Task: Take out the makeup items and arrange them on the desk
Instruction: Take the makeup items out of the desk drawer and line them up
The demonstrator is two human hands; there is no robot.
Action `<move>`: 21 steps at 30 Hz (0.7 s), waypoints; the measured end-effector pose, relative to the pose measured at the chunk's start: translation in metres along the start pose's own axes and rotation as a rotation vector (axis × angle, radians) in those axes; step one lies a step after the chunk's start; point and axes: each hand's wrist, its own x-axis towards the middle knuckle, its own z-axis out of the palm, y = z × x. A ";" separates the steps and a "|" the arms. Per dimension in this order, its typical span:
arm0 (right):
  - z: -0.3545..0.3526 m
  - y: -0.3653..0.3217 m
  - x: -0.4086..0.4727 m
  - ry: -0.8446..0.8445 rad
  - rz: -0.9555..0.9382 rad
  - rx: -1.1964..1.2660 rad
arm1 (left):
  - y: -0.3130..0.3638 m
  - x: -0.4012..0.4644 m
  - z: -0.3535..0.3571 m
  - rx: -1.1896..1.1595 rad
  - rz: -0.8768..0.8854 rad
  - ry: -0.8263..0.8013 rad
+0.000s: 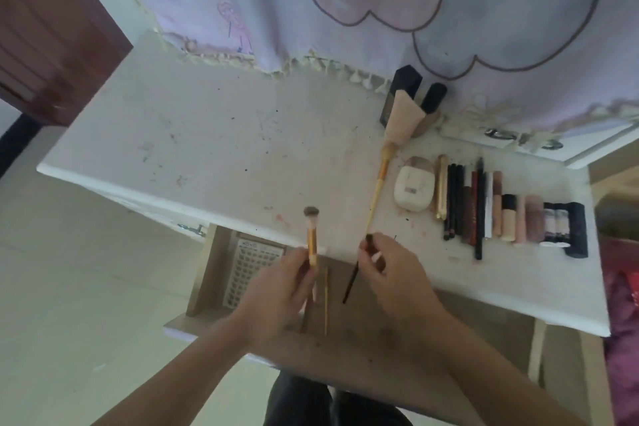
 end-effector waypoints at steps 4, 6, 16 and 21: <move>-0.042 -0.015 0.086 0.238 0.093 0.047 | 0.026 0.085 -0.041 0.132 -0.078 0.077; -0.042 -0.013 0.125 0.264 0.147 -0.067 | 0.030 0.126 -0.047 0.193 -0.147 0.016; -0.023 0.005 0.164 0.201 0.303 -0.379 | 0.037 0.184 -0.021 0.358 -0.110 -0.314; -0.008 -0.019 0.102 0.238 0.106 -0.188 | 0.009 0.133 -0.038 0.198 0.112 -0.204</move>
